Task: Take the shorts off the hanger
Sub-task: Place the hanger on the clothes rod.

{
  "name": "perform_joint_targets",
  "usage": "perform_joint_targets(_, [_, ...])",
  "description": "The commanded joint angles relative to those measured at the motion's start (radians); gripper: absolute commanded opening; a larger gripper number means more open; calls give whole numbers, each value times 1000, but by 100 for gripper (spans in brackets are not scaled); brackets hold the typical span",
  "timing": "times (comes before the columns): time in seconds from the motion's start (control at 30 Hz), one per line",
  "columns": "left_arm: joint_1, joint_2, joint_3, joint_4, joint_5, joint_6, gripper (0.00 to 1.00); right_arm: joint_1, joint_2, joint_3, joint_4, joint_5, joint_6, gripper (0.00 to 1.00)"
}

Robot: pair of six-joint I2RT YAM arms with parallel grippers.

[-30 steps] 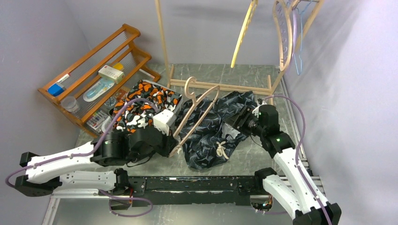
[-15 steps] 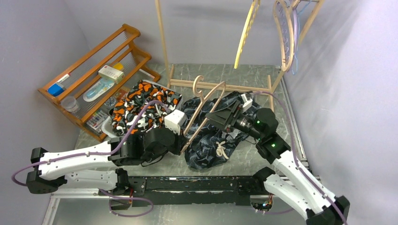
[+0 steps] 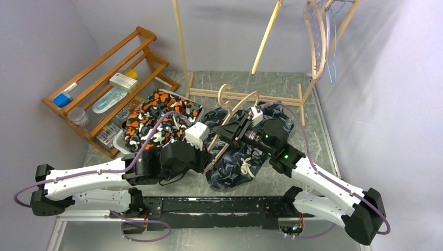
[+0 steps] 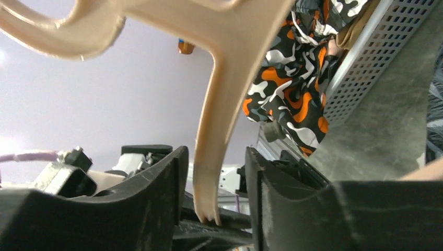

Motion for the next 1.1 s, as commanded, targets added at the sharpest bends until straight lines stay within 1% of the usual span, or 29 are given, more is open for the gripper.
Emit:
perform_joint_targets(0.0, [-5, -3, -11, 58, 22, 8, 7, 8, 49, 44, 65, 16, 13, 39])
perform_joint_targets(0.1, [-5, -5, -8, 38, 0, -11, 8, 10, 57, 34, 82, 26, 37, 21])
perform_joint_targets(0.13, [-5, -7, -8, 31, -1, -18, 11, 10, 55, 29, 89, 38, 43, 16])
perform_joint_targets(0.17, [-4, -11, -10, 23, 0, -23, 16, 10, 52, 26, 95, 46, 49, 11])
perform_joint_targets(0.23, [-5, -19, -20, 5, 6, -40, 30, 8, 51, 26, 101, 59, 65, 6])
perform_joint_targets(0.27, [-5, -24, -27, -7, 9, -53, 35, 9, 49, 23, 108, 72, 79, 4])
perform_joint_targets(0.33, [-5, -42, -59, -24, 13, -86, 42, 10, 49, 2, 144, 86, 133, 0])
perform_joint_targets(0.37, [-5, -60, -78, -28, 12, -104, 48, 10, 56, -10, 179, 83, 158, 0])
perform_joint_targets(0.43, [-5, -95, -125, -19, 22, -126, 54, 10, 67, -21, 204, 81, 184, 0])
perform_joint_targets(0.53, [-5, -140, -171, 0, 30, -146, 55, 9, 80, 3, 163, 81, 172, 0])
perform_joint_targets(0.6, [-5, -158, -187, 6, 18, -151, 53, 9, 84, 12, 157, 72, 163, 0])
perform_joint_targets(0.67, [-5, -164, -188, 2, -1, -152, 49, 9, 86, 10, 158, 64, 167, 0])
perform_joint_targets(0.73, [-5, -159, -184, -2, -19, -149, 47, 10, 87, 9, 150, 56, 167, 0])
perform_joint_targets(0.87, [-5, -137, -169, 21, -30, -122, 51, 10, 90, 2, 147, 41, 170, 0])
perform_joint_targets(0.97, [-5, -117, -161, 46, -27, -106, 46, 9, 87, -8, 147, 44, 175, 0])
perform_joint_targets(1.07, [-4, -102, -161, 73, -28, -99, 46, 9, 89, -1, 137, 35, 165, 0])
